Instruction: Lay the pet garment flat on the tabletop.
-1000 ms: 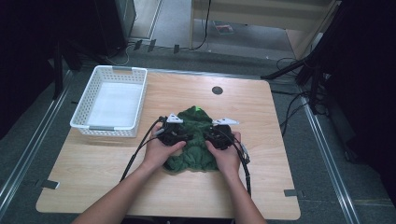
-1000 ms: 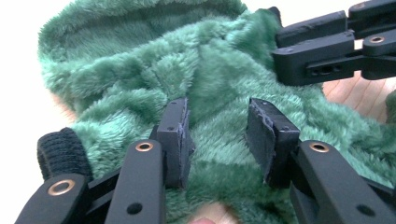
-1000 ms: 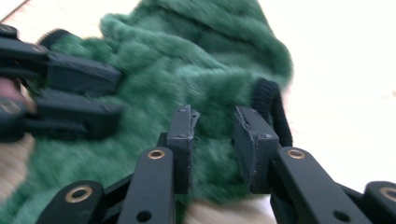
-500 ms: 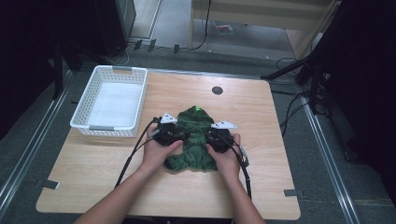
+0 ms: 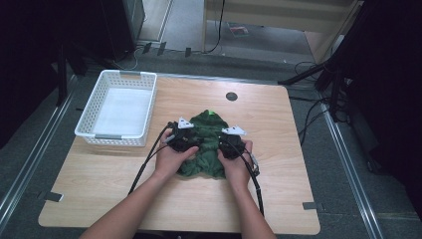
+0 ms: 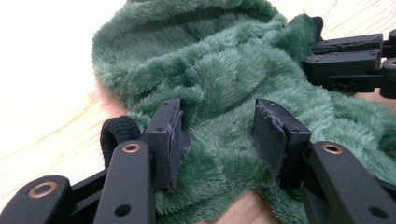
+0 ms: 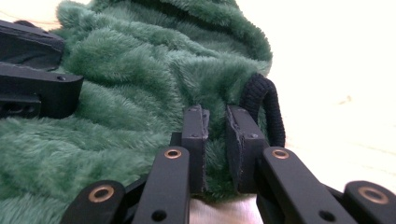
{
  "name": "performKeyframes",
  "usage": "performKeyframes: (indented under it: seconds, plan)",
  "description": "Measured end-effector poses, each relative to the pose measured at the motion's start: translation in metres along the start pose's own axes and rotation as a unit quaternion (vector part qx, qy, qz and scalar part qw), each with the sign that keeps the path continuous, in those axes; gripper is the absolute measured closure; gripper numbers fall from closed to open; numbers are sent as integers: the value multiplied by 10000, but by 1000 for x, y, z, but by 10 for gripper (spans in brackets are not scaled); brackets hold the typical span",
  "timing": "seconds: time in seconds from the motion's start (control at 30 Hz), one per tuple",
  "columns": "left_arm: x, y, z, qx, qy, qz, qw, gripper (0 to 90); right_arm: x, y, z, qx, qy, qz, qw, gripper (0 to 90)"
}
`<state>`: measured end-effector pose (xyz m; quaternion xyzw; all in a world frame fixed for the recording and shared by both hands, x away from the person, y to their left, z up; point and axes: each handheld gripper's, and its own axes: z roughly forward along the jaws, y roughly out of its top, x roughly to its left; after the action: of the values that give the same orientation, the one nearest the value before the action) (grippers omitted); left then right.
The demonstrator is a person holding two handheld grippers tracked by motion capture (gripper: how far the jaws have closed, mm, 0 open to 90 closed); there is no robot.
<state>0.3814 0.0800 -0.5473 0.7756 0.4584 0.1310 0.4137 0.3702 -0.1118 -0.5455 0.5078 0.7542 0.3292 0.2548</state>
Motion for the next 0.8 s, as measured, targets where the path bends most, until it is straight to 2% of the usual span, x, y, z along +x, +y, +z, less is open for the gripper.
performKeyframes:
  seconds: [0.07,0.17,0.2,0.27,0.4,0.5,0.57,0.67,0.73,0.8]
  plan:
    - [0,-1,-4,-98,21,-65,9999,478,0,1,1,21,-3,-15,10000,756]
    - [-2,-4,-20,-252,99,37,9996,441,-10,2,-3,70,392,45,9992,669]
    - [-2,-5,-25,-329,99,65,9994,441,-12,2,-6,23,550,17,9985,607]
    - [0,-6,-38,-492,142,98,9986,439,-14,2,-14,-195,690,-68,9974,555]
    - [1,-13,-63,-768,150,118,9969,430,-12,-1,-32,-543,657,-150,9962,513]
    - [1,-21,-83,-964,163,193,9950,393,-10,-6,-41,-575,751,-273,9951,452]
    - [1,-31,-96,-1066,170,95,9941,364,-11,-11,-48,-577,898,-329,9937,427]
    - [1,-45,-109,-1076,103,110,9941,349,-17,-22,-59,-542,965,-298,9934,431]
    - [2,-57,-119,-1060,35,116,9943,348,-21,-31,-68,-592,928,-362,9933,431]
    - [5,-66,-127,-1084,53,95,9940,347,-25,-38,-76,-606,948,-370,9930,423]
